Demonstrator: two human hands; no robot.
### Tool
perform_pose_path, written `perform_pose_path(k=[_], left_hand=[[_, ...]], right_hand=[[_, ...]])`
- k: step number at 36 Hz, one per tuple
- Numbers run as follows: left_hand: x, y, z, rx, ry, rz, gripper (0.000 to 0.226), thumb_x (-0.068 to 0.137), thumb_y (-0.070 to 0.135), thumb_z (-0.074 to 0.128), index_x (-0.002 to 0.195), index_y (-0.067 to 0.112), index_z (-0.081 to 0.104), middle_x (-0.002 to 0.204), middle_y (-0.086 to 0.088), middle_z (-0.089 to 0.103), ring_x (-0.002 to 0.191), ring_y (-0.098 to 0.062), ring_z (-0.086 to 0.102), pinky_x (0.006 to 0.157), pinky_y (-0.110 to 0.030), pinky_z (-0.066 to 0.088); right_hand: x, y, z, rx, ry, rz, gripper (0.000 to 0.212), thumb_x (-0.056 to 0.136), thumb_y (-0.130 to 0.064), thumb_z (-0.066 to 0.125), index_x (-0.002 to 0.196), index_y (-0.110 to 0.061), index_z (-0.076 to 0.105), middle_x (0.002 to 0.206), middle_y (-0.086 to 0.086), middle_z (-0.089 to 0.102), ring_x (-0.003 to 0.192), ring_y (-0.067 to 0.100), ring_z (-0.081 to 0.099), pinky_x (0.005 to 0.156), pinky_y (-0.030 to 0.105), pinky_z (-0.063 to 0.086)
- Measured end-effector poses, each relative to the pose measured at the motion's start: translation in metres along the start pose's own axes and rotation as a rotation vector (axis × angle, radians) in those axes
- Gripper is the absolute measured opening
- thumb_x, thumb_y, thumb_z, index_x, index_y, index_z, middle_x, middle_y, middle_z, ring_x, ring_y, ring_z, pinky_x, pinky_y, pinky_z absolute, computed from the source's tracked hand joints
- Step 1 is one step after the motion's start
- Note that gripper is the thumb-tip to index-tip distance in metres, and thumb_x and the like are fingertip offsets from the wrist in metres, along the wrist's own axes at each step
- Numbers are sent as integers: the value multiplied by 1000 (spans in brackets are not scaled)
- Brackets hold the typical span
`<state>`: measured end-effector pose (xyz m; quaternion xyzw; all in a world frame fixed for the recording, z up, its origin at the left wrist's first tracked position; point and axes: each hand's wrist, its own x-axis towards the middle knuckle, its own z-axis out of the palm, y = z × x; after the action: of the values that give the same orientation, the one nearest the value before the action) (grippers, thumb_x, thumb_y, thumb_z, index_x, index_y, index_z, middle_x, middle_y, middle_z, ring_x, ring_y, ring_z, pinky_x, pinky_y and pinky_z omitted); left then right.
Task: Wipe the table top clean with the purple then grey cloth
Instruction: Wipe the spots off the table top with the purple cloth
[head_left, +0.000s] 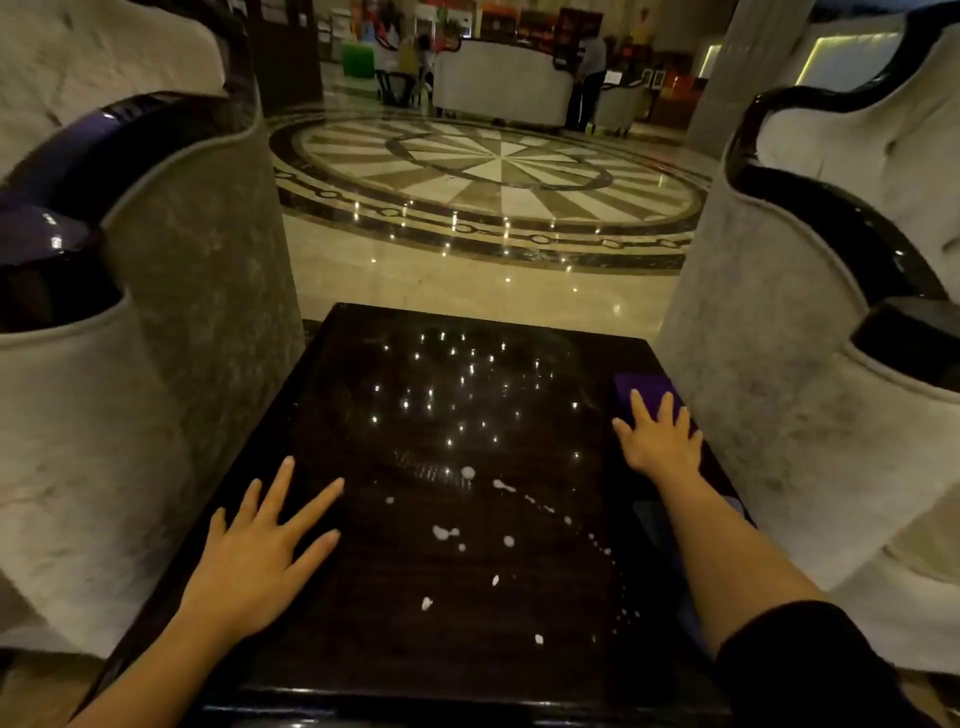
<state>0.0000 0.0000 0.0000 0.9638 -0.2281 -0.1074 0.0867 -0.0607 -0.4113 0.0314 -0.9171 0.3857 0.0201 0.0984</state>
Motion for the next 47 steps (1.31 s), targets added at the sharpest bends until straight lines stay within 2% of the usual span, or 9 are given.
perform_pose_path(k=[6,11,19,24,26,29,31,39,47], left_hand=[[2,-2,2,42,15,10,54,82,72,11,124,59,-20,146,6,-32,144,-29,-9,117,-53,6],[-3,0,0,72,-4,28,86,40,84,-30,123,63,-19,139,6,-34,143,-31,-10,115,-54,4],[-2,2,-1,109,-64,27,93,34,82,-35,123,62,-17,157,-5,-11,142,-35,-13,115,-56,1],[-4,4,-3,120,-63,31,97,31,82,-36,124,59,-19,157,-5,-12,142,-35,-14,114,-56,1],[-4,5,-3,118,-63,28,89,39,82,-32,124,58,-19,154,-3,-16,142,-35,-14,114,-56,0],[-2,3,0,109,-45,10,53,78,72,4,124,57,-18,156,-5,-13,142,-34,-14,115,-56,0],[0,1,2,112,-36,11,51,87,63,16,126,56,-17,157,-6,-9,142,-35,-14,114,-56,0],[2,-2,6,97,-26,26,50,87,63,17,125,59,-17,157,-6,-11,142,-35,-14,114,-57,-1],[1,-4,1,96,-89,37,54,89,61,18,126,51,-19,156,-6,-16,141,-34,-19,113,-56,-7]], right_hand=[[23,14,14,40,-35,70,60,94,-53,24,145,-30,2,156,14,-7,141,38,-1,114,52,5],[31,18,18,32,-29,73,60,93,-54,26,144,-32,4,156,15,-5,140,40,5,114,50,8],[31,22,17,16,-41,35,53,96,-45,26,144,-33,7,156,14,-1,140,41,7,114,49,12],[25,18,15,21,-74,0,52,97,-42,26,144,-33,7,157,12,-2,140,40,7,113,50,14],[19,15,15,9,-78,-24,52,96,-42,26,144,-33,6,157,12,-1,140,41,7,113,50,16],[12,10,16,-3,-97,-78,53,96,-43,25,144,-33,6,156,13,0,140,42,7,113,50,17],[9,5,18,-2,-113,-110,52,97,-44,24,144,-33,7,157,12,-1,140,40,6,113,49,15],[-6,-20,21,112,-112,-178,50,95,-50,27,142,-31,25,156,7,11,141,34,10,114,46,15],[-16,-62,25,73,-22,-299,37,95,-39,38,126,-20,46,143,9,36,125,35,39,98,46,38]])
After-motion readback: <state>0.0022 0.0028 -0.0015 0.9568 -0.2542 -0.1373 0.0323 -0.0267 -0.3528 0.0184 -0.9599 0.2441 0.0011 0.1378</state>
